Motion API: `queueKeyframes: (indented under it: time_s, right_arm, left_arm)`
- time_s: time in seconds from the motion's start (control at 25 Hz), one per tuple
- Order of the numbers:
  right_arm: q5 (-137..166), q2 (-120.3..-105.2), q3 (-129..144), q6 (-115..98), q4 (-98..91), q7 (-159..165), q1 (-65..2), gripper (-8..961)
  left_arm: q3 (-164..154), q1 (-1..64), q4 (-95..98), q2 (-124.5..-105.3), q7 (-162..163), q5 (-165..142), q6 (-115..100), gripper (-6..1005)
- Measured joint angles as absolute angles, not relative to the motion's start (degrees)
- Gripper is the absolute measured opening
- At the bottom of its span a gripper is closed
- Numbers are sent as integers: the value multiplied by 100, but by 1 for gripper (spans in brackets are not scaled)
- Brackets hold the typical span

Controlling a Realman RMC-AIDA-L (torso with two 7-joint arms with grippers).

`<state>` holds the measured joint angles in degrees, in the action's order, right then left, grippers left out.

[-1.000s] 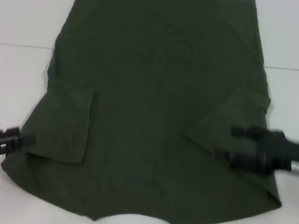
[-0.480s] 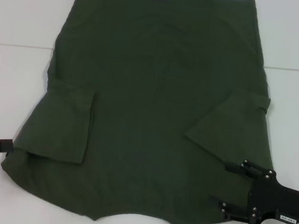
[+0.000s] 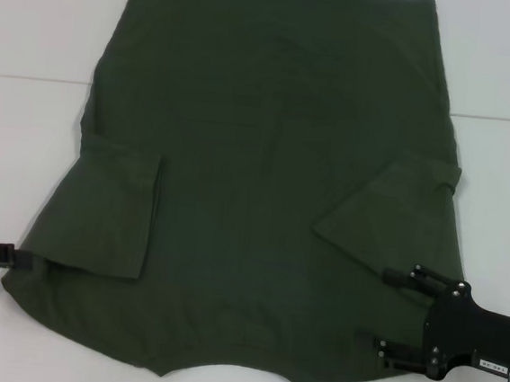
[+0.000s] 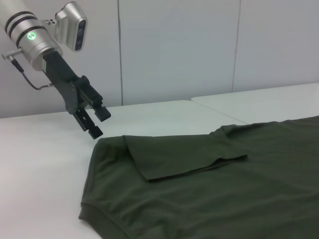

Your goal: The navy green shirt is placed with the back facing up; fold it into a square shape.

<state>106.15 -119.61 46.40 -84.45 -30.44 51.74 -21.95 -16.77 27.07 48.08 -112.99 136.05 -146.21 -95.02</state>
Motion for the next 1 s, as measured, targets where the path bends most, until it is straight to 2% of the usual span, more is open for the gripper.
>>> queueKeyframes:
  time_s: [0.64,1.0]
  right_arm:
    - [10617,-11968,4635,-8477,-3044,5461,-2318,918]
    - [10617,-11971,4646,-8503,-3050,5484,-2340,919]
  left_arm:
    - [-1951,2844,4584,-11288,13622,-14649,-8900,761]
    - [-2136,3016,4359,-11361,13679,-14666,-9022,735]
